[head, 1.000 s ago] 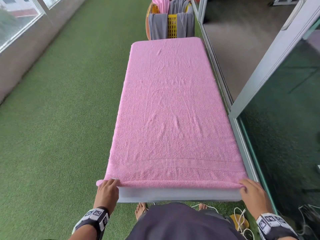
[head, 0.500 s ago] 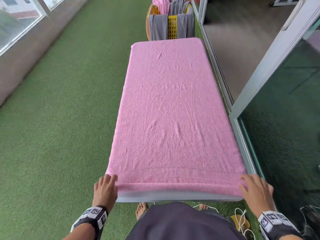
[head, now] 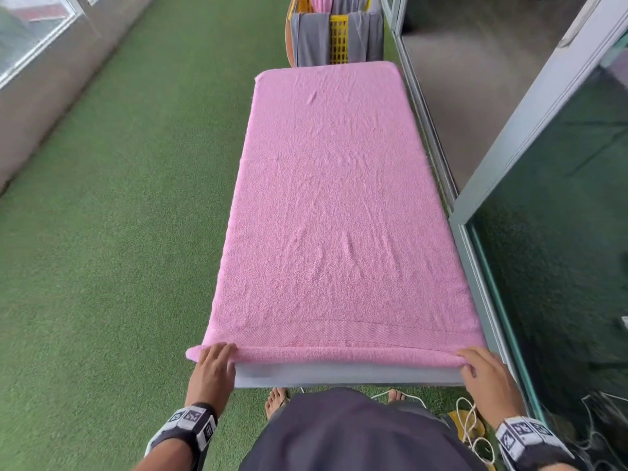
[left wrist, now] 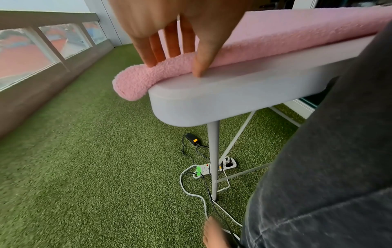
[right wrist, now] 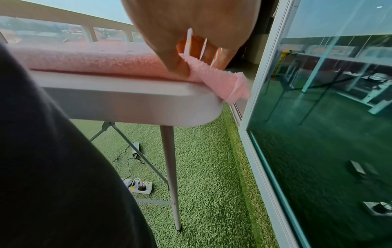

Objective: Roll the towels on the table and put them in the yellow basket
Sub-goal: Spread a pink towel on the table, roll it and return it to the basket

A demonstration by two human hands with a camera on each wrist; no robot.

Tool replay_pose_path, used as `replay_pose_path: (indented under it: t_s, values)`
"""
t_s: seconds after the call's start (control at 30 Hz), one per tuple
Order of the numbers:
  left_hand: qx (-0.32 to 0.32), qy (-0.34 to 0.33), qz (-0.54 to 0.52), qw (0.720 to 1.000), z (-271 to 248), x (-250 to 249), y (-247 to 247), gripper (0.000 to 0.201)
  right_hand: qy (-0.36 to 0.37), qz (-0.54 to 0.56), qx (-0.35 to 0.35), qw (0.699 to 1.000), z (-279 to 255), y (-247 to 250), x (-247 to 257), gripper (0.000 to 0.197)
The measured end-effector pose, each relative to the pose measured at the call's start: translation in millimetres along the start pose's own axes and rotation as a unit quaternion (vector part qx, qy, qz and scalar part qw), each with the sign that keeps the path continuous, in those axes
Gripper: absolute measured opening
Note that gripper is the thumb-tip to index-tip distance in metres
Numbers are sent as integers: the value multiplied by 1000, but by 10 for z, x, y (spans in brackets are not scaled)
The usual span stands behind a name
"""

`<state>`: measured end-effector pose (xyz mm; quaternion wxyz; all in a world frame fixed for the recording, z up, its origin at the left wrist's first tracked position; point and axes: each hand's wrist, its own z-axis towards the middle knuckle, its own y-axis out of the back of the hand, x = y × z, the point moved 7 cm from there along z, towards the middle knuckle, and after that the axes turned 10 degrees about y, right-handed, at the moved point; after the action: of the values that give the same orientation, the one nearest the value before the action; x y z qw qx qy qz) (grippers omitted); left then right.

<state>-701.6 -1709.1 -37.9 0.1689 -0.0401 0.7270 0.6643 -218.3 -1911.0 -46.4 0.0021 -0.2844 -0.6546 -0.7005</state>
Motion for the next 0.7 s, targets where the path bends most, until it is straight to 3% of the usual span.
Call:
replay_pose_path:
  t_s: [0.1,0.17,0.27,0.33,0.4,0.47,0.57,0.7]
  values:
    - [3,18,-20,1000,65,-34,82,29,38,-53,-7,998,59,65,33,24]
    - [8,23,-6,1000,103,-57,108,15,46,-81,-6,996,102,103,27,20]
    - [37,33,32,998,161,-45,58,23,52,-88,5,995,209,100,53,35]
    - [48,54,45,996,201,-26,71,17,34,-84,14,996,275,95,45,26]
    - [19,73,42,996,241,-43,121,27,15,-100,-1,995,316,143,40,20]
    - [7,73,43,996,261,-77,131,38,11,-95,0,995,355,145,71,28]
    - [40,29,-17,999,259,-122,11,58,42,-65,38,996,333,7,158,43]
    - [31,14,-20,999,245,-123,-15,57,40,-89,64,993,302,-47,133,45]
